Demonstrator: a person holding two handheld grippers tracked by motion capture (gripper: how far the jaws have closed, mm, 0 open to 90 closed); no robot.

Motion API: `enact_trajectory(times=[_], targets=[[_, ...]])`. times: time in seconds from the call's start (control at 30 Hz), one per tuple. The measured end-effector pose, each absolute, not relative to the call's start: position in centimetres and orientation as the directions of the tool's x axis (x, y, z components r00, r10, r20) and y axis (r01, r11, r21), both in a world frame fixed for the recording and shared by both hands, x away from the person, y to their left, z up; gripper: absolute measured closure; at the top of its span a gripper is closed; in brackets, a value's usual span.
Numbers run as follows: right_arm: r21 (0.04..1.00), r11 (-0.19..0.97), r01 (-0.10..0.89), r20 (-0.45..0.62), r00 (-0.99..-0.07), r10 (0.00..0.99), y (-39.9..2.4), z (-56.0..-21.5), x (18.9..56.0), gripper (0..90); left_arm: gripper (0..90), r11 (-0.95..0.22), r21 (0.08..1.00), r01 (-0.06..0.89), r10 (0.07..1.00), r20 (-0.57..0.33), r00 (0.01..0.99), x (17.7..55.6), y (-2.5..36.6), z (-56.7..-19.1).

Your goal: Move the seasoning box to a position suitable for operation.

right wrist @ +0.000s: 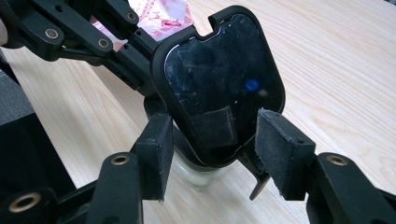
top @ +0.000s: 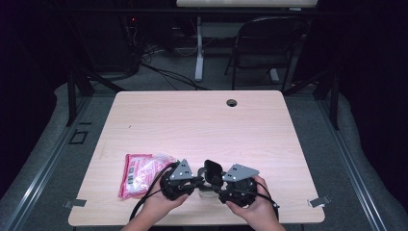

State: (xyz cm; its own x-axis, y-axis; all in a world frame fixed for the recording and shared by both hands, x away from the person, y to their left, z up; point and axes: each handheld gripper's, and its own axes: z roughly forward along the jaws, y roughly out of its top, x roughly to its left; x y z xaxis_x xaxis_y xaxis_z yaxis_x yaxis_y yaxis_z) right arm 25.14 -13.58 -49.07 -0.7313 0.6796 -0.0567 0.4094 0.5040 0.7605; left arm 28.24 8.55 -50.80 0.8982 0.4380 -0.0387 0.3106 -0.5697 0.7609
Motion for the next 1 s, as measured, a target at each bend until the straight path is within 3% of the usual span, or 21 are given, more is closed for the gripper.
enact_trajectory(times=[0.87, 1.0], targets=[[0.769, 0.474, 0.429, -0.056, -0.694, 0.718, -16.1, -47.7, 24.9, 50.9, 83.9, -0.567, 0.764, 0.307, 0.434, -0.040, 0.900, 28.3, 8.6, -50.8], [0.771, 0.461, 0.439, -0.036, -0.693, 0.720, -16.6, -47.6, 24.8, 56.1, 83.9, -0.566, 0.764, 0.308, 0.434, -0.041, 0.900, 28.3, 8.5, -50.8]])
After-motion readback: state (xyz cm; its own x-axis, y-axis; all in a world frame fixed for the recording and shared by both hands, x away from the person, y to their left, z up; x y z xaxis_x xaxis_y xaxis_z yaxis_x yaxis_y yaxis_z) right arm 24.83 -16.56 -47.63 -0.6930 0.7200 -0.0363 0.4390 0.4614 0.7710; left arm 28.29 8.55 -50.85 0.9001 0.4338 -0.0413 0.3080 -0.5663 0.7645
